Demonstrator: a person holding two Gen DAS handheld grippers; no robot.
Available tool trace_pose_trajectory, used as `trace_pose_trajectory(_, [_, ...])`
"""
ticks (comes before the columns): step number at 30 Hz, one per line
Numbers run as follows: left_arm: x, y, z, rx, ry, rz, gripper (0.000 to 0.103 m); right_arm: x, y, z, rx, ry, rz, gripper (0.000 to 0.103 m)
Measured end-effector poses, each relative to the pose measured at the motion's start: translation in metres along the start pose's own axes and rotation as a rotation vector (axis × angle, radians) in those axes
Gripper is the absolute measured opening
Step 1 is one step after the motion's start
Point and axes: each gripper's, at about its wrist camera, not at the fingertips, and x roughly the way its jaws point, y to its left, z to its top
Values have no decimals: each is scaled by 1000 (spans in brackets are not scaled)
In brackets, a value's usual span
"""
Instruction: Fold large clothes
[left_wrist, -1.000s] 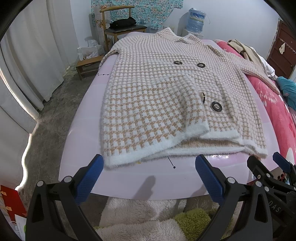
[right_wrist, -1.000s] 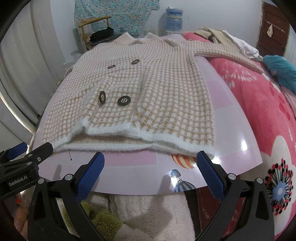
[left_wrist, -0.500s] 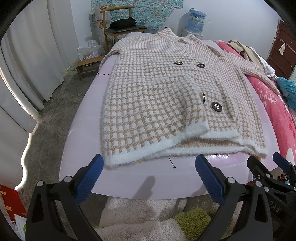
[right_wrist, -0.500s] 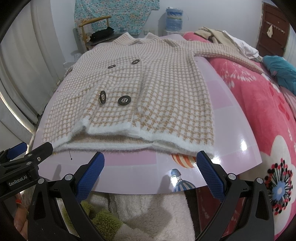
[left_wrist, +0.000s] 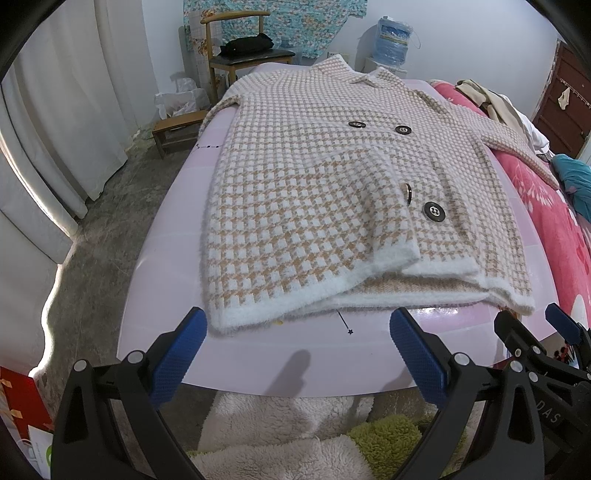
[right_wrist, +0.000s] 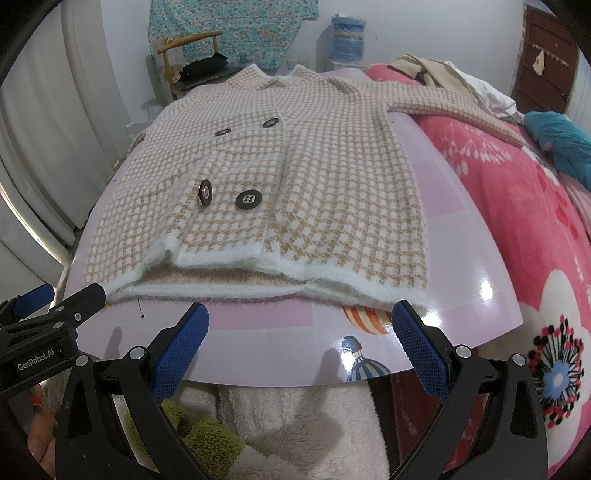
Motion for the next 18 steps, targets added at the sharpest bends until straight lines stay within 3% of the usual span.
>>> trace_pose_trajectory(18, [3,2,2,3,7,1,98,2,0,1,3,-1,-8,95])
